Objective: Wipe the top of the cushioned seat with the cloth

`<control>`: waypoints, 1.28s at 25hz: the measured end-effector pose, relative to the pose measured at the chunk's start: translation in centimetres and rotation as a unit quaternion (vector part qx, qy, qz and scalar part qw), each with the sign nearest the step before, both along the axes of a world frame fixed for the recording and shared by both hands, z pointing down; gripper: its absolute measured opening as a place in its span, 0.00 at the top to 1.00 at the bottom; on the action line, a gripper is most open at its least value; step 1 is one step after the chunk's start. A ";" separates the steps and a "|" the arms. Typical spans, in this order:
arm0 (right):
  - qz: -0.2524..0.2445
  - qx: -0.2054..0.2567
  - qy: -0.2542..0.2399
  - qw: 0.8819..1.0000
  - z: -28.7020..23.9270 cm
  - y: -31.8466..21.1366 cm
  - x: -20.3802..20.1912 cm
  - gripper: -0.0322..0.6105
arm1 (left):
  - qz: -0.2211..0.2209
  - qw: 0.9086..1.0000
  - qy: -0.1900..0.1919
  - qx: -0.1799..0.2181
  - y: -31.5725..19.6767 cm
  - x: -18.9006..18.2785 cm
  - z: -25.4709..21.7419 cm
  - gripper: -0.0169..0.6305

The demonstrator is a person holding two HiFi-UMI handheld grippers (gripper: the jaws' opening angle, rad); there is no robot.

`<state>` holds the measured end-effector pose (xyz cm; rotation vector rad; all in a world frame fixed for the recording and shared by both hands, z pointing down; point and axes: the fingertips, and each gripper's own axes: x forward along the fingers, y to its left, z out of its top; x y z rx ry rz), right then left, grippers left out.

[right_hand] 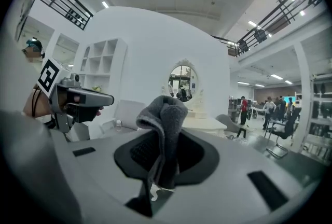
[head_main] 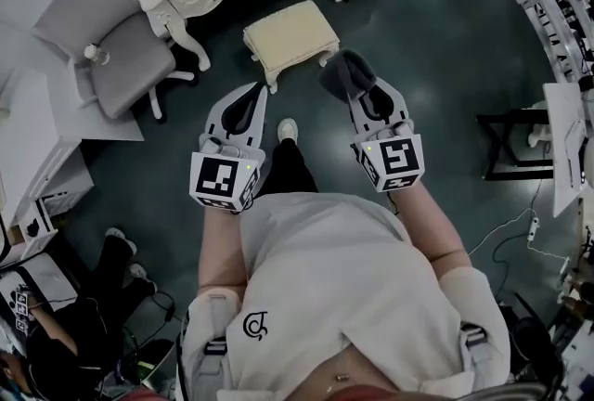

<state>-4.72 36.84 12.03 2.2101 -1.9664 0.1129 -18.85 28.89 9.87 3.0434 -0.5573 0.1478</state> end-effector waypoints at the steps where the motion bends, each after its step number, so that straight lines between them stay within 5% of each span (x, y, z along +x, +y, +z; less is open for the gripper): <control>1: 0.003 -0.004 0.000 1.000 0.1 -1.8 0.7 0.83 | 0.002 1.000 0.000 -0.003 -2.0 0.7 0.1 0.95; 8: 0.006 -0.028 -0.001 1.000 0.9 -14.1 5.2 0.83 | 0.014 1.000 0.004 -0.012 -14.5 5.6 0.0 0.95; 18: -0.052 -0.073 -0.014 0.996 4.0 -26.8 8.4 0.83 | -0.018 0.999 0.004 -0.043 -24.7 8.8 2.3 0.95; 26: -0.168 -0.126 -0.034 0.977 10.6 -34.9 10.7 0.83 | -0.118 0.989 -0.034 -0.083 -29.4 11.1 8.2 0.95; 32: -0.247 -0.194 -0.071 0.947 17.8 -39.7 12.0 0.83 | -0.224 0.968 -0.042 -0.102 -32.3 12.4 12.2 0.95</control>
